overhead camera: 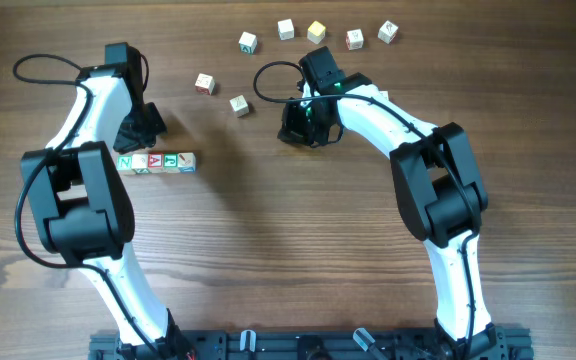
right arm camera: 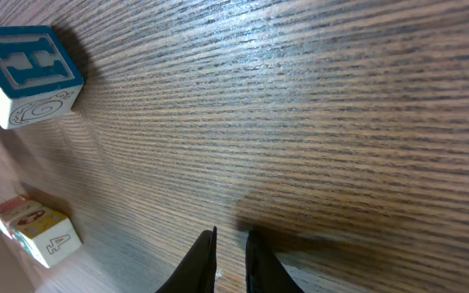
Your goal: Form a horizontal line
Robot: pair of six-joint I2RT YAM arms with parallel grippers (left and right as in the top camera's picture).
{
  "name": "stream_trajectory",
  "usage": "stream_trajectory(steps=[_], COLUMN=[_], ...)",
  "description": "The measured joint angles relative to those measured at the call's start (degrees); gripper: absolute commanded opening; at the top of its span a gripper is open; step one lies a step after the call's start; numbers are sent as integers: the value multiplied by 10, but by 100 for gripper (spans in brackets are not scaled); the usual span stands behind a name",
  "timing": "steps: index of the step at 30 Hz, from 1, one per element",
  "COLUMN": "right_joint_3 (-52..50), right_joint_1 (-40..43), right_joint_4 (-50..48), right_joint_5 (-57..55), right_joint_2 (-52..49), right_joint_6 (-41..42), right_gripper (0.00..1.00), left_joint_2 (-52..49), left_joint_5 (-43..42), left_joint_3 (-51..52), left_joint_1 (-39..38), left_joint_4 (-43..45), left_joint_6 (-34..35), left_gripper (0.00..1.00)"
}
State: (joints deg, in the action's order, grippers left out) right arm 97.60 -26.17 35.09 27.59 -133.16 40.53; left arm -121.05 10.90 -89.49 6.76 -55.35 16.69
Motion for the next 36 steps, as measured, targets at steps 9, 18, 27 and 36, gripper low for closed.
stream_trajectory(steps=[9, 18, 27, 36], right_joint_3=[0, 0, 0, 0], right_joint_1=[0, 0, 0, 0], right_joint_4=[0, 0, 0, 0], right_joint_5=[0, 0, 0, 0], right_joint_2=[0, 0, 0, 0], right_joint_6=[2, 2, 2, 2], right_gripper=[16, 16, 16, 16], left_joint_2=[0, 0, 0, 0], left_joint_5=[0, 0, 0, 0], left_joint_3=[0, 0, 0, 0], left_joint_1=[0, 0, 0, 0], left_joint_4=[-16, -23, -20, -16], left_joint_6=[0, 0, 0, 0], left_gripper=[4, 4, 4, 4])
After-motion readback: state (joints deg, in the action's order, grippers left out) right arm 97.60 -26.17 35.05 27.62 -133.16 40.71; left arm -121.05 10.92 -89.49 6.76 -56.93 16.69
